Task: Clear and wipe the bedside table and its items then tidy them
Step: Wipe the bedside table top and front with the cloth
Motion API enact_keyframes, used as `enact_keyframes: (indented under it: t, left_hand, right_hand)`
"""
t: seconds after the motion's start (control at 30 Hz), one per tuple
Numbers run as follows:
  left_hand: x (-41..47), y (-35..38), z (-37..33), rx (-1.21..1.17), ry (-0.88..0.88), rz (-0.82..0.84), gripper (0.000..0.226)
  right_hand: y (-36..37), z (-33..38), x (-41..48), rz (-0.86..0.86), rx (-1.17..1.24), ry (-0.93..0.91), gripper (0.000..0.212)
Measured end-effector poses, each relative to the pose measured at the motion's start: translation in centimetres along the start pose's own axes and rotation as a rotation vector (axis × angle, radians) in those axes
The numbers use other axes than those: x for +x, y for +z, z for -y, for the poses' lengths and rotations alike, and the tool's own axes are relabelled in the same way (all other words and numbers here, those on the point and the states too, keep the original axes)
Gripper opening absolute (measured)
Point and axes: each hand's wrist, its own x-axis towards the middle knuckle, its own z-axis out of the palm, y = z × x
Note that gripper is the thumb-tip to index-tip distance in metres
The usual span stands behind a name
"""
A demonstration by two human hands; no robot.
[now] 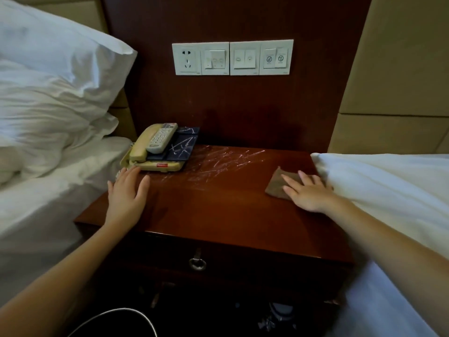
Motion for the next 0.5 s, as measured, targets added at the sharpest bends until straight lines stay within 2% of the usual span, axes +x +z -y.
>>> enact_keyframes:
  t: [0.07, 0.13, 0.23, 0.33, 0.43, 0.5]
  left_hand:
    - [-0.1, 0.0, -0.1, -0.019, -0.010, -0.011, 0.060]
    - [-0.2, -0.1, -0.1, -0.038, -0.013, -0.016, 0.065]
    - [-0.1, 0.0, 0.1, -0.087, -0.015, -0.035, 0.064]
    - [0.0, 0.2, 0.4, -0.137, -0.020, -0.045, 0.064]
    - [0.4, 0.4, 1.0, -0.152, -0.018, -0.037, 0.067]
    - [0.5, 0.4, 1.2, -0.153, -0.031, -0.018, 0.067]
  right_hand:
    - [0.2, 2.2, 0.3, -0.019, 0.001, 0.005, 0.053]
    - [0.9, 7.1, 0.5, -0.076, -0.041, -0.096, 0.053]
    - [2.4, 16.7, -1.7, -0.122, -0.085, -0.390, 0.052]
    - [3.7, 23.4, -5.3, -0.065, -0.078, -0.667, 0.049]
    - [3.0, 22.0, -4.4, -0.066, -0.101, -0.737, 0.047]
    - [1.9, 17.0, -1.7, -0.135, -0.137, -0.584, 0.047]
